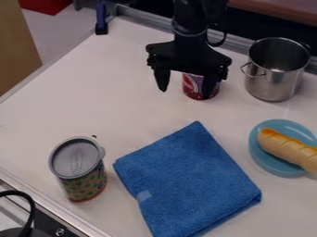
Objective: Moved the blue cloth to the right side of the table
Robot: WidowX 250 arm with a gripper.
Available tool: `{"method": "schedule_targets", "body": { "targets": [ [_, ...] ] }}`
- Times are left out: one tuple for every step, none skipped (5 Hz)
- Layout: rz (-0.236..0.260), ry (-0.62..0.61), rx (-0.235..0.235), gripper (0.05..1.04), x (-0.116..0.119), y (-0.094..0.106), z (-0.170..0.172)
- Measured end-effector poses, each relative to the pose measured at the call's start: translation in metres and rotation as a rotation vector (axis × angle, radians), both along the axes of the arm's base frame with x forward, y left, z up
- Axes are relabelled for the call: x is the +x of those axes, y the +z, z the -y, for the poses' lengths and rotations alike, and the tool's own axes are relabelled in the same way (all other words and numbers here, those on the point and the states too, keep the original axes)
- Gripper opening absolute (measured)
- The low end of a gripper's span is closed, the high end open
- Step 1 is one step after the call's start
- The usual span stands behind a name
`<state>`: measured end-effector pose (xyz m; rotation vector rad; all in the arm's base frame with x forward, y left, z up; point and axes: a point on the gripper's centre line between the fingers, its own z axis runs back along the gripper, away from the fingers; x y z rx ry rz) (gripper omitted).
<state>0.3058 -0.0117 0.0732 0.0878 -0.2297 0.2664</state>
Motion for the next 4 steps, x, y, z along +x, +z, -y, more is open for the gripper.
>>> {"method": "schedule_targets", "body": {
  "targets": [
    [-0.032, -0.002, -0.002, 0.999, -0.005, -0.009, 0.000],
    [-0.093, -0.124, -0.017, 0.999, -0.026, -0.020, 0.005],
    [-0.107, -0.269, -0.036, 0.999, -0.040, -0.016, 0.010],
    [-0.122, -0.384, -0.041, 0.955, -0.067, -0.024, 0.015]
  ]
}}
